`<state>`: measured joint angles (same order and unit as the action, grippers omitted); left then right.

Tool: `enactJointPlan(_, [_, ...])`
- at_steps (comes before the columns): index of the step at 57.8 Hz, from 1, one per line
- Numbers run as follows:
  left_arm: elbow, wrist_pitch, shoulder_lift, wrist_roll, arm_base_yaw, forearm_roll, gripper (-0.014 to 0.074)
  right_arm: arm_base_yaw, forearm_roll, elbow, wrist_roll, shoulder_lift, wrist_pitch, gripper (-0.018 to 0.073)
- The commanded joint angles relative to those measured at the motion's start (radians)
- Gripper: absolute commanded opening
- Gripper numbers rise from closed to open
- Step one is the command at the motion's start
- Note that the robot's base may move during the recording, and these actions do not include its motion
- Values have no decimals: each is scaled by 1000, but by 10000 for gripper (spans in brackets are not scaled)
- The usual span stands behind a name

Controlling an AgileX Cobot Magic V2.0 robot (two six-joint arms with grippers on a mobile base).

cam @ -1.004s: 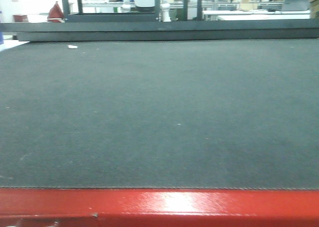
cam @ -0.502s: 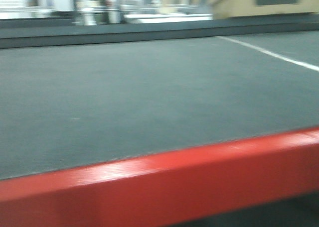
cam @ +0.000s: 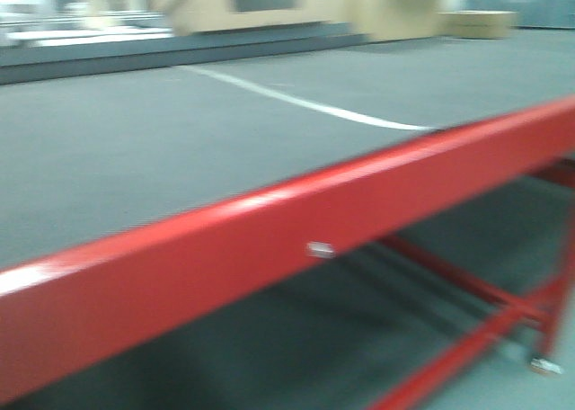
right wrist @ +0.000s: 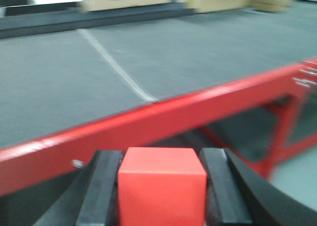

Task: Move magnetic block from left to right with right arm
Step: 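Drive the base away from the table carrying the cube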

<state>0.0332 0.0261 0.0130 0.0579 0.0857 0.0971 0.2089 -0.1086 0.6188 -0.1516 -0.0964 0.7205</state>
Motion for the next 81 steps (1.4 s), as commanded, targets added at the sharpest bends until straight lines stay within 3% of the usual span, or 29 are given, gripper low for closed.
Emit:
enactJointPlan(1, [8,-83,11,-6,-2,5,-126,-4,-11,26,9,-18,-83,202])
enactJointPlan(81, [8,-83,11,-6,-2,5,-126,-4,-11,26,9,-18,-83,202])
